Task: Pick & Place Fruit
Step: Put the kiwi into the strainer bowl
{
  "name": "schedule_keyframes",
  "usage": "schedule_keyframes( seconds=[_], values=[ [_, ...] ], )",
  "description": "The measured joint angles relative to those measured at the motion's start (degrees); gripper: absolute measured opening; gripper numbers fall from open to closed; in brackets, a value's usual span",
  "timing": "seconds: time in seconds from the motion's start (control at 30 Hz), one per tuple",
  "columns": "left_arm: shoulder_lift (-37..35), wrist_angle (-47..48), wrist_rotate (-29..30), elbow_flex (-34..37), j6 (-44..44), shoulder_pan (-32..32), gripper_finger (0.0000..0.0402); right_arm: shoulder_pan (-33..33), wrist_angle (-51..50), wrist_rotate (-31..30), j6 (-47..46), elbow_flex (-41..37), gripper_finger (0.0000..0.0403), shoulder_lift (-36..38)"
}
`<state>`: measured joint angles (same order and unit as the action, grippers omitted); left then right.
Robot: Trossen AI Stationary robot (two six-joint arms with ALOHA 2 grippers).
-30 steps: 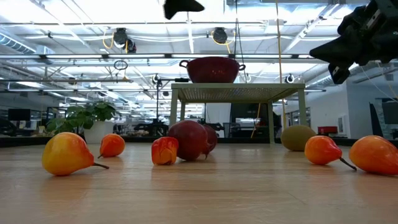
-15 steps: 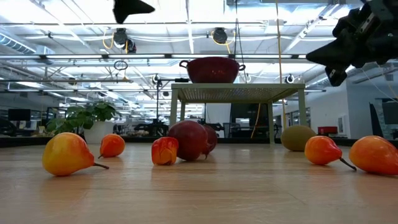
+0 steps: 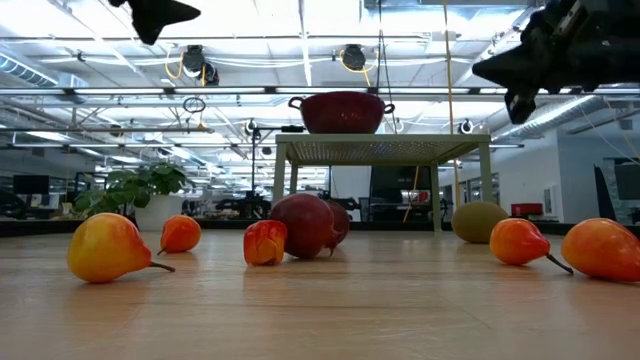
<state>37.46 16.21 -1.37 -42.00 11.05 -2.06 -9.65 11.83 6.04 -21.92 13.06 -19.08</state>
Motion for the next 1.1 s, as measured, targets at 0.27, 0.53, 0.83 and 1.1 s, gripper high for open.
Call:
schedule_keyframes(
  seconds=[0.27, 0.53, 0.83, 1.1],
  values=[
    [-8.03, 0.17, 0.02, 5.61, 0.26, 0.35, 0.0273, 2.5, -1.52, -0.18, 3.41, 8.31, 0.0, -8.72],
    [-15.97, 0.17, 0.04, 10.82, 0.9, 0.35, 0.0273, 4.44, -9.72, -0.23, 6.4, 19.62, 0.0, -19.32],
    [-22.64, 0.33, 1.9, 14.71, 2.53, 0.35, 0.0273, 8.58, -21.36, -0.24, 9.62, 31.18, 0.0, -30.81],
    [-25.91, 2.53, 1.88, 14.93, 1.46, 0.35, 0.0273, 12.3, -38.81, -1.89, 11.76, 42.51, 0.0, -41.19]
  ],
)
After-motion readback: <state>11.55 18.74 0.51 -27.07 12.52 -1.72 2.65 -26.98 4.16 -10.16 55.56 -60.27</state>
